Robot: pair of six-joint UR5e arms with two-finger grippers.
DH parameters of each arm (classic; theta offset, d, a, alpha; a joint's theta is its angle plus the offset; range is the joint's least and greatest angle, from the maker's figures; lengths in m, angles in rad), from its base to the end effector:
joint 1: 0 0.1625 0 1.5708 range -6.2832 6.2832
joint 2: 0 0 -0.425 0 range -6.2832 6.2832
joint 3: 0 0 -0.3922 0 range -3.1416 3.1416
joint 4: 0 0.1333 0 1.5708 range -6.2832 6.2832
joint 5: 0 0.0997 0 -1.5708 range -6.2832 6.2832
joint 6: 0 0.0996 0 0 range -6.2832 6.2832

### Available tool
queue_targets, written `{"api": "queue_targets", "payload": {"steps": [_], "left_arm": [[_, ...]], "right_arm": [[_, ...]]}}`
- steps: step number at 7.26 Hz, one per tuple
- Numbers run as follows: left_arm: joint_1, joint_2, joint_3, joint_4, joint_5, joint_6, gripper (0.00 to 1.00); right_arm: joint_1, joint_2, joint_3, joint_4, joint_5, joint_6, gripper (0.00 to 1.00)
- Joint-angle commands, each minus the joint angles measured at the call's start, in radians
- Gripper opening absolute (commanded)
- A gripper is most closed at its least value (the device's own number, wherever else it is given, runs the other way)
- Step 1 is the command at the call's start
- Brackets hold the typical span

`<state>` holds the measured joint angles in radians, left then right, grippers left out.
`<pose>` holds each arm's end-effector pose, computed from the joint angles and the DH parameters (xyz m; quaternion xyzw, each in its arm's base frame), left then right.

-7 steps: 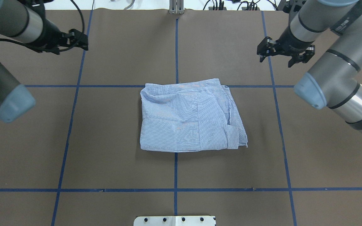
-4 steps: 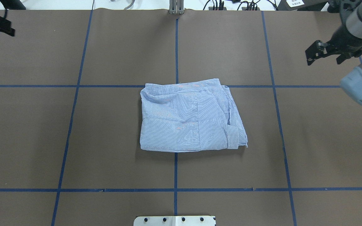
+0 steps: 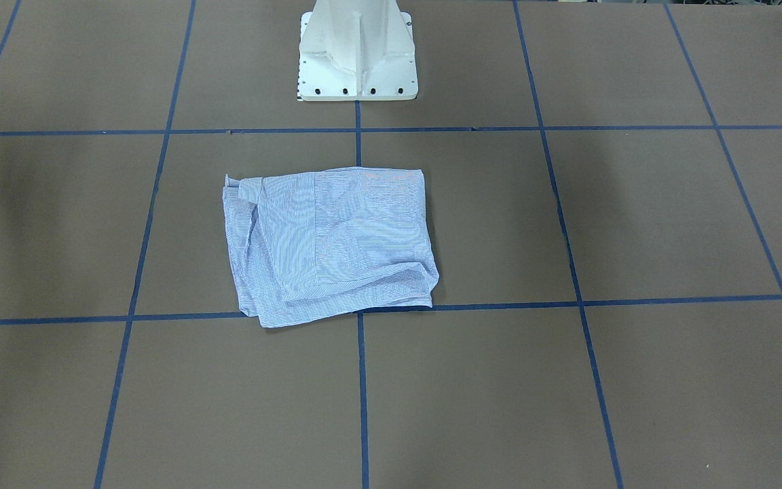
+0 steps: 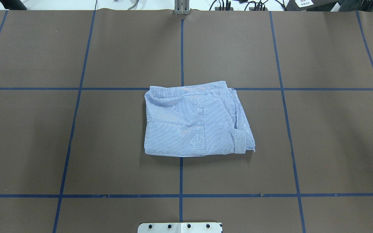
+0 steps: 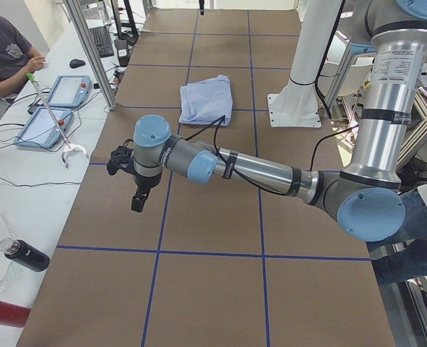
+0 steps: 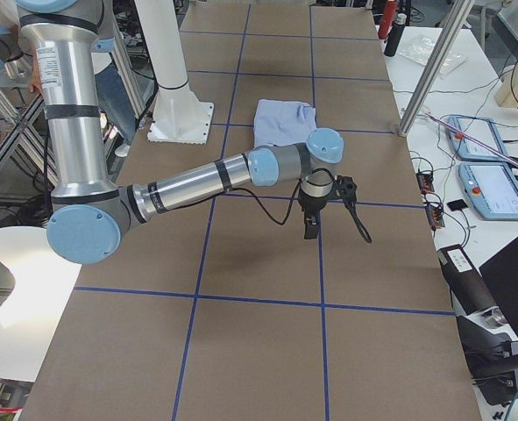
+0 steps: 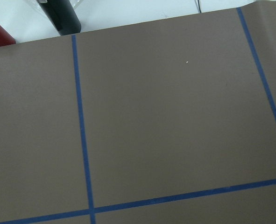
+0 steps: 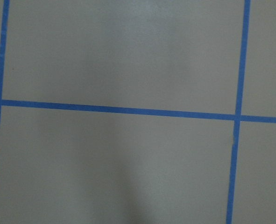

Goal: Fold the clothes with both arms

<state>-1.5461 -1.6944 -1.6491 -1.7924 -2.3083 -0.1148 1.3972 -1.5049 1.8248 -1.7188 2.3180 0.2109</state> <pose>-0.0525 -0.5593 0.5318 0.1710 0.3652 0.0346 0.9144 -0.0236 -0.5147 0.5182 0.0090 -0.3722 -0.0140 0.9280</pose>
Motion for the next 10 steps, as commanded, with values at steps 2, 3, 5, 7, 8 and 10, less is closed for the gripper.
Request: {"api": "queue_targets", "payload": {"steps": [2,3,5,7,8,10], "left_arm": [[-0.022,0.062,0.121,-0.070,0.070,0.020,1.00],[-0.023,0.074,0.112,-0.070,0.151,0.027,1.00],[-0.023,0.073,0.059,0.017,0.164,0.026,1.00],[-0.022,0.073,-0.038,0.233,0.144,0.027,1.00],[-0.022,0.123,-0.038,0.243,0.098,0.029,1.00],[-0.022,0.176,-0.029,0.234,0.047,0.052,1.00]], "right_arm": [[0.068,-0.070,-0.018,0.005,-0.003,-0.010,1.00],[0.066,-0.071,-0.024,0.004,-0.056,-0.013,1.00],[0.063,-0.075,-0.076,0.002,-0.089,-0.015,1.00],[0.063,-0.089,-0.106,0.002,-0.022,-0.013,1.00],[0.063,-0.101,-0.116,0.004,-0.023,-0.010,1.00],[0.081,-0.174,-0.114,0.098,-0.026,-0.012,1.00]]}}
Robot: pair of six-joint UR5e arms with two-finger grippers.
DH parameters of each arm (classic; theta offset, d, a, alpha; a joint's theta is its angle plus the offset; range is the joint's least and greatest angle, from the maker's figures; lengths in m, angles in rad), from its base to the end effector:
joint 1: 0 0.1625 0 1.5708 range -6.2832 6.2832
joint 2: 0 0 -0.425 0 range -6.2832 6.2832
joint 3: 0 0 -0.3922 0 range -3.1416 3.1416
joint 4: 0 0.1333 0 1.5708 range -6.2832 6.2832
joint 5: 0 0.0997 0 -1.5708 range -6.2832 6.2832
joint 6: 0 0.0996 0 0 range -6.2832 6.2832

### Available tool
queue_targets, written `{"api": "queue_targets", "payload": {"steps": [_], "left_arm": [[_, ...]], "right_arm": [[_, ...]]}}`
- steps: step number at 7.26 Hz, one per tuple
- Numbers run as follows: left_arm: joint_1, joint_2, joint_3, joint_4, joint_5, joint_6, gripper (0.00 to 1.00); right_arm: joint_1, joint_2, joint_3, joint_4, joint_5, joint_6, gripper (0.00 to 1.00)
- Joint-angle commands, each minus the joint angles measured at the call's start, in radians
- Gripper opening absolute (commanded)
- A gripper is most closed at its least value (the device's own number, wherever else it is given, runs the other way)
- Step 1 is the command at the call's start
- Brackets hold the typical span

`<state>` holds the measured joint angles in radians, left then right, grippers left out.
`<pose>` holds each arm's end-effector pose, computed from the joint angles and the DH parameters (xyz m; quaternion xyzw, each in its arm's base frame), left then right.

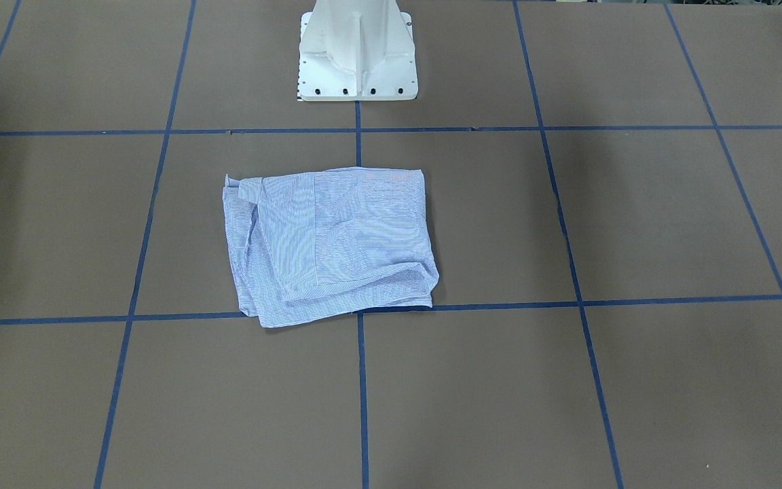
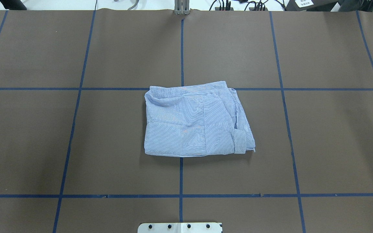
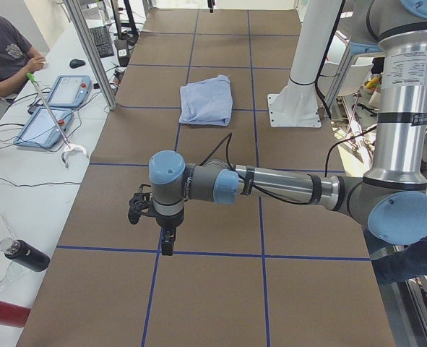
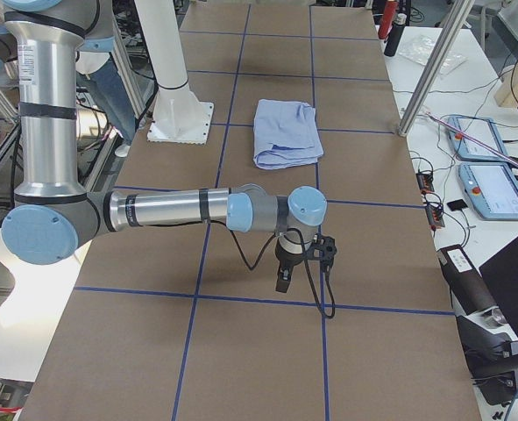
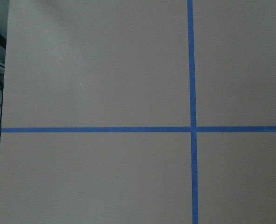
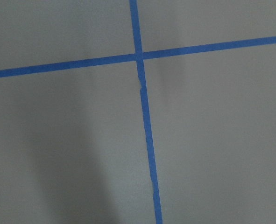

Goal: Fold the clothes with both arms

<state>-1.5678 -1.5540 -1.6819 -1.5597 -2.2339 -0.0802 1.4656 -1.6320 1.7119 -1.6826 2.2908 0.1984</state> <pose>-0.0705 -0.4894 0.6204 0.0258 0.3266 -0.0229 0.9445 0.0187 -0.4668 0.6334 -0.0680 -0.3459 0.0492 0.9345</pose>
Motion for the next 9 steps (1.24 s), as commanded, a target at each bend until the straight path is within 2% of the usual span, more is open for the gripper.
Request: {"api": "queue_targets", "payload": {"steps": [1,4,6,9], "left_arm": [[0.000,0.038,0.016,-0.009,-0.027,0.102,1.00],[0.003,0.034,0.028,-0.013,-0.039,0.106,1.00],[0.003,0.028,0.030,-0.013,-0.039,0.106,1.00],[0.003,0.022,0.027,-0.013,-0.039,0.106,1.00]], "right_arm": [[0.028,-0.063,0.000,0.116,0.005,0.001,1.00],[0.041,-0.049,0.023,0.116,0.004,0.009,1.00],[0.099,-0.051,0.023,0.115,0.009,0.009,1.00],[0.147,-0.065,0.029,0.110,0.067,0.007,1.00]]}}
